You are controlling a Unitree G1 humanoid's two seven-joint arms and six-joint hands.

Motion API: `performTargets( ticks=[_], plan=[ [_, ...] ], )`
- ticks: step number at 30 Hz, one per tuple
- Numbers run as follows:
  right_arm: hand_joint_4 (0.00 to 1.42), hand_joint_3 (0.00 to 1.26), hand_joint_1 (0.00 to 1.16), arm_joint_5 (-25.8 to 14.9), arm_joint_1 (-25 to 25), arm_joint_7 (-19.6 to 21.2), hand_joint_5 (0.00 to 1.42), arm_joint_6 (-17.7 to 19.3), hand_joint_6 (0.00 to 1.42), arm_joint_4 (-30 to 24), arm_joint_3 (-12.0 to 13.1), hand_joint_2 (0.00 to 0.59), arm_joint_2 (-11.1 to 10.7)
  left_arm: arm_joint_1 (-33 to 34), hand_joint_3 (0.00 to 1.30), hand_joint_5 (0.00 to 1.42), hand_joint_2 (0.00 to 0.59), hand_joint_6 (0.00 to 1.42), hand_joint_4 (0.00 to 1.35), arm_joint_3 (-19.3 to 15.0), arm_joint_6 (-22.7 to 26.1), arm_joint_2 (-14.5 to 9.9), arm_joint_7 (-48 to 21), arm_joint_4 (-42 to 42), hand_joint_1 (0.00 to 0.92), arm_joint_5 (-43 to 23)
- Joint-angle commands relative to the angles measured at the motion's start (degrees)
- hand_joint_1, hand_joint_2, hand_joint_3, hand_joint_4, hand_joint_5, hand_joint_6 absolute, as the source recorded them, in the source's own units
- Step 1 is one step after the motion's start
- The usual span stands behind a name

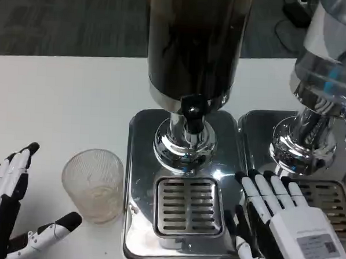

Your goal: Grasp the cup under the faucet to collect the drink, then remove the cup.

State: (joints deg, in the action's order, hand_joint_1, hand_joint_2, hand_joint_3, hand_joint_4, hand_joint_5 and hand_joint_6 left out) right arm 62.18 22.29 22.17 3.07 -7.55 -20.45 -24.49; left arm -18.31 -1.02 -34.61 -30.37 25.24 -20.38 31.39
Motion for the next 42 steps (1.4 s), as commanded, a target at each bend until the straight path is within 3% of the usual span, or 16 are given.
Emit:
performTargets(
  ticks=[1,11,20,30,37,42],
  plan=[
    [0.00,0.02,0.05,0.3,0.3,0.6,0.00,-0.7,0.00,-1.2,-0.1,0.533,0.5,2.0,0.00,0.01,0.000,0.00,0.00,1.0,-2.9,-1.0,-0.5,-2.4,0.000,0.7],
    [0.00,0.03,0.05,0.4,-0.2,0.2,0.00,-1.0,0.00,-1.1,-0.4,0.533,0.8,5.1,0.00,0.04,0.000,0.00,0.00,2.6,-2.5,-1.0,-1.9,-5.0,0.001,1.9],
    [0.00,0.03,0.05,0.4,-0.7,-0.2,0.00,-1.0,0.00,-0.9,-0.6,0.533,0.9,9.5,0.00,0.08,0.018,0.00,0.00,4.6,-6.1,0.5,-4.1,-13.2,0.123,-2.1],
    [0.00,0.04,0.05,0.4,-0.8,-0.2,0.00,-1.2,0.00,-0.5,-0.9,0.533,1.3,12.9,0.00,0.09,0.018,0.01,0.00,7.4,-7.1,0.3,-5.6,-16.5,0.133,-1.9],
    [0.00,0.04,0.05,0.5,-0.4,0.0,0.00,-1.7,0.00,-0.6,-1.0,0.533,1.5,14.8,0.00,0.10,0.019,0.01,0.00,8.0,-7.3,1.3,-5.9,-18.6,0.146,-2.8],
    [0.00,0.05,0.05,0.5,-0.2,-0.1,0.00,-2.1,0.00,-0.7,-1.3,0.533,1.8,16.5,0.00,0.18,0.016,0.08,0.00,7.9,-8.8,2.9,-5.7,-21.2,0.164,-4.4]
  ],
)
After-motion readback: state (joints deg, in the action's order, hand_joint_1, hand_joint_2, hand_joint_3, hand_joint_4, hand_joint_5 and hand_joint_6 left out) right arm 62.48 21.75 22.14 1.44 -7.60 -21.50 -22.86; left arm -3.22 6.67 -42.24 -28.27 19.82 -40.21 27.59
